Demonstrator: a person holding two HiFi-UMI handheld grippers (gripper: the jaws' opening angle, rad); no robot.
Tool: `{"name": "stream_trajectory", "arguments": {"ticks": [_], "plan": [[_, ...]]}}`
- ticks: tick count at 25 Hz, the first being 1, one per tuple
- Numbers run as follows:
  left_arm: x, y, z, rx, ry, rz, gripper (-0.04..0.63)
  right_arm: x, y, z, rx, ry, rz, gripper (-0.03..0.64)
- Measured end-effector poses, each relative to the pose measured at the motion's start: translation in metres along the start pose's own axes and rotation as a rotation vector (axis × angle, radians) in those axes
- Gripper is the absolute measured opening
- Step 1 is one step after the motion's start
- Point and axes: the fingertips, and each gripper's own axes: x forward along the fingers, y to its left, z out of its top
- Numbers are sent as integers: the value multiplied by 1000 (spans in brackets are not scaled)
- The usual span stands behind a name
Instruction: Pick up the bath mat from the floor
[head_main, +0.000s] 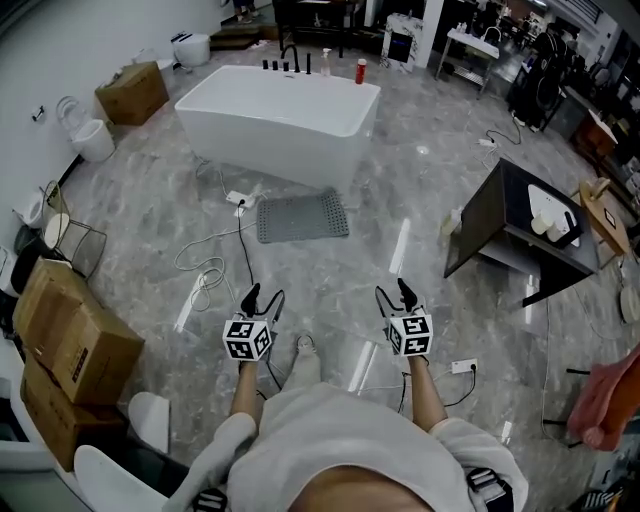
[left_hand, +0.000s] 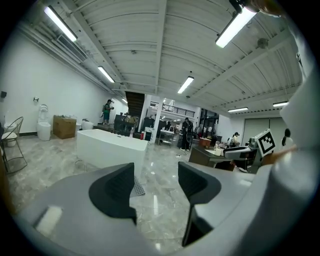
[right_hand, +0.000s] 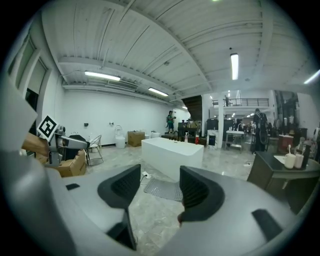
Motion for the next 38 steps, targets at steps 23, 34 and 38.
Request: {"name": "stream_trajectory", "arguments": {"ticks": [23, 34, 38], "plan": [[179, 170, 97, 11, 17, -51, 272, 234, -32, 91, -22, 25, -43, 253], [210, 194, 100, 11, 35, -58, 272, 271, -37, 85, -16, 59, -37, 253], [218, 200, 100, 11, 43, -57, 272, 282, -39, 83, -15, 67, -33, 253]]}}
